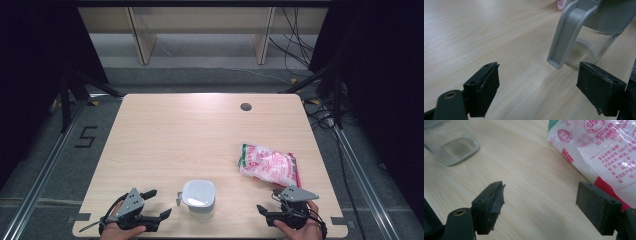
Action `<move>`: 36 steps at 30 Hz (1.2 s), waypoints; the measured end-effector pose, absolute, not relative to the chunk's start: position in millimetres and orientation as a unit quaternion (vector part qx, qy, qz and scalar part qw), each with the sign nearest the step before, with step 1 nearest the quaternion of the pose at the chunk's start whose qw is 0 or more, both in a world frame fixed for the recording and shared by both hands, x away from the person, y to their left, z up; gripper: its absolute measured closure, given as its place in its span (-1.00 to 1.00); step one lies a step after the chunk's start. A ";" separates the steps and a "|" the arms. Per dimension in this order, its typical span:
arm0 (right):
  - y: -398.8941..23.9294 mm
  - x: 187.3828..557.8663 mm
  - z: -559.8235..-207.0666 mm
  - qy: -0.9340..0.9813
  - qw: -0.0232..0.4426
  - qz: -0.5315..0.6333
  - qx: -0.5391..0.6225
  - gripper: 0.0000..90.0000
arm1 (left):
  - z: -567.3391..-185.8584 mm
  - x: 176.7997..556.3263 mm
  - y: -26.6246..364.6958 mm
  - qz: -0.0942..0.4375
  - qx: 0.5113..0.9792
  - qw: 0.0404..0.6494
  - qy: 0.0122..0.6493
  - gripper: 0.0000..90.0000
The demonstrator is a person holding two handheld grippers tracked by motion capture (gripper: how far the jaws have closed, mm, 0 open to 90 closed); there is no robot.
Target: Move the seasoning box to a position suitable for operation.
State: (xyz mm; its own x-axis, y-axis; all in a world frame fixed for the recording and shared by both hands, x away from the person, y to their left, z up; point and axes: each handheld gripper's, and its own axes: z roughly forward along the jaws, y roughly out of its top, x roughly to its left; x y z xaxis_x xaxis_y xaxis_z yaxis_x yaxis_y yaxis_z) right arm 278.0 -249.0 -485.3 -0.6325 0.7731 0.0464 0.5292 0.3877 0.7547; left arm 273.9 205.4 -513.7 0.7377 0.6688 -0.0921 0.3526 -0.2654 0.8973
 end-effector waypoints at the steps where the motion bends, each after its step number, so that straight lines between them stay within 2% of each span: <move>1: -248.9 278.0 -485.4 0.816 0.158 0.385 0.400 -0.49 | -513.1 272.8 205.0 0.155 0.780 0.509 0.329 -0.61; 9: -248.2 278.3 -485.6 0.815 0.162 0.388 0.399 -0.49 | -511.0 273.5 197.2 0.152 0.778 0.525 0.309 -0.51; 10: -248.0 278.6 -486.1 0.814 0.166 0.391 0.397 -0.49 | -507.6 274.6 196.6 0.141 0.786 0.524 0.296 -0.42; 20: -248.6 278.7 -485.6 0.817 0.162 0.387 0.395 -0.49 | -497.3 289.4 182.3 0.127 0.795 0.533 0.259 -0.20; 25: -247.4 278.3 -486.5 0.818 0.159 0.390 0.390 -0.49 | -501.8 298.8 171.5 0.113 0.807 0.535 0.221 0.03; 32: -246.9 278.2 -486.5 0.820 0.154 0.389 0.391 -0.48 | -501.8 296.5 170.4 0.112 0.814 0.530 0.210 0.45; 36: -246.3 278.6 -487.5 0.825 0.158 0.384 0.384 -0.48 | -496.0 287.7 173.0 0.109 0.825 0.518 0.198 0.46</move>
State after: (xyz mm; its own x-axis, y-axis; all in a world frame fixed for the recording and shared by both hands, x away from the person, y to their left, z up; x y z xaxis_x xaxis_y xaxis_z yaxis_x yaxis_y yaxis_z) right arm 278.6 -246.3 -487.5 -0.6560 0.7540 0.0344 0.5119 0.4110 0.7544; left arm 287.7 173.0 -496.0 0.8978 0.4396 -0.0266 0.2145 -0.3838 0.8981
